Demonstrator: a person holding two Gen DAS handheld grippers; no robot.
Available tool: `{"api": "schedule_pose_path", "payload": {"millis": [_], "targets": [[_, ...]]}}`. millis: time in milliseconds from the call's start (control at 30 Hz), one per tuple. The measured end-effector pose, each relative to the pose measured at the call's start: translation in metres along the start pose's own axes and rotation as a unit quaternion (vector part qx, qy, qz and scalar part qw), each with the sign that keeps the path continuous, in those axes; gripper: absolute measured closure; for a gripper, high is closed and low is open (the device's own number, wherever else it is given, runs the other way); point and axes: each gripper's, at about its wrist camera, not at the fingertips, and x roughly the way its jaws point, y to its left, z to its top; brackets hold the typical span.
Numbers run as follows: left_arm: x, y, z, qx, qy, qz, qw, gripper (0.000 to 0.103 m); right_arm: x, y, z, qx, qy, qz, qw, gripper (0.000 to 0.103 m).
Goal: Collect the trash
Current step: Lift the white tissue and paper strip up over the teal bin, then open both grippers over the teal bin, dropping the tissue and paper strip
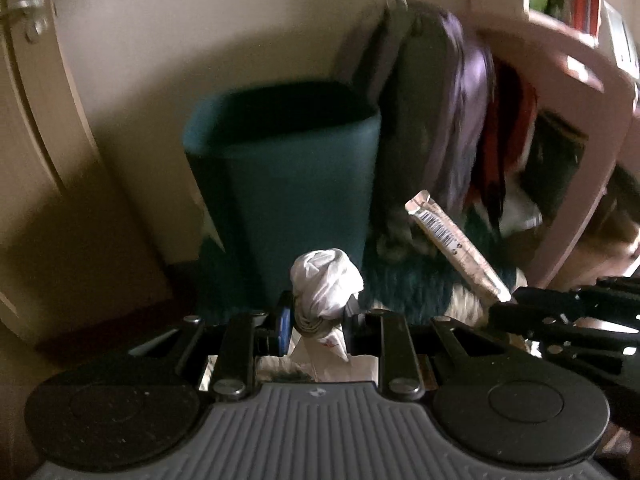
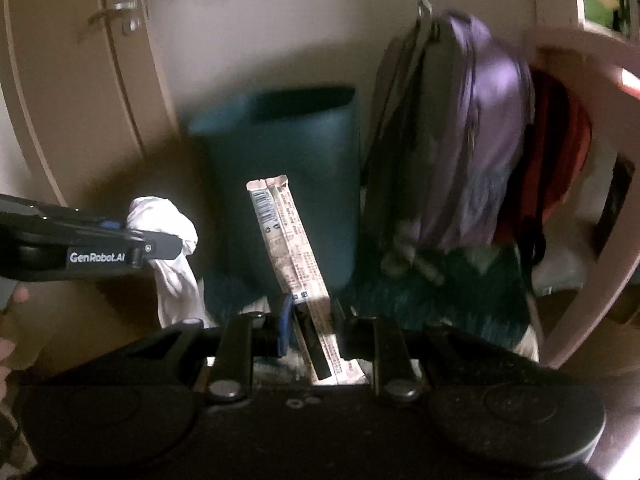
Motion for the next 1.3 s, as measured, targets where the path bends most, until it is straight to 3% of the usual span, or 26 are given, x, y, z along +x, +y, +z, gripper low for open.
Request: {"api": "schedule_pose_path", "payload": {"millis": [267, 567, 833, 1067, 1167, 1200, 1300], "targets": [[-0.017, 0.026, 0.074, -0.040, -0.074, 0.025, 0.9961, 0.079, -0.001, 0.013, 0.076, -0.008, -0.061, -0.002, 0.998, 0.083], [0.022, 0.057, 0.158, -0.078, -0.094, 0.056, 0.9909, 0.079, 0.041, 0.028, 0.152, -0.006, -0.084, -0.004, 0.996, 0.083], [0.078, 0.069, 0.183, -0.079, -0.071, 0.062, 0.9924, 0.079, 0.106, 0.022, 0.181, -0.008, -0.064, -0.017, 0.998, 0.083], [0.140, 0.074, 0.176, -0.081, -0.020, 0.058, 0.9949, 0.079, 0.155, 0.015, 0.176, -0.018, -0.013, -0.026, 0.999, 0.083], [0.162, 0.071, 0.171, -0.067, 0.005, 0.063, 0.9957, 0.079, 0.167, 0.015, 0.171, -0.030, 0.004, -0.028, 0.999, 0.090], [0.168, 0.070, 0.169, -0.062, 0.014, 0.066, 0.9958, 0.079, 0.170, 0.015, 0.170, -0.033, 0.009, -0.026, 0.999, 0.099], [0.188, 0.072, 0.162, -0.052, 0.046, 0.073, 0.9950, 0.079, 0.178, 0.016, 0.168, -0.039, 0.021, -0.025, 0.999, 0.100]]}}
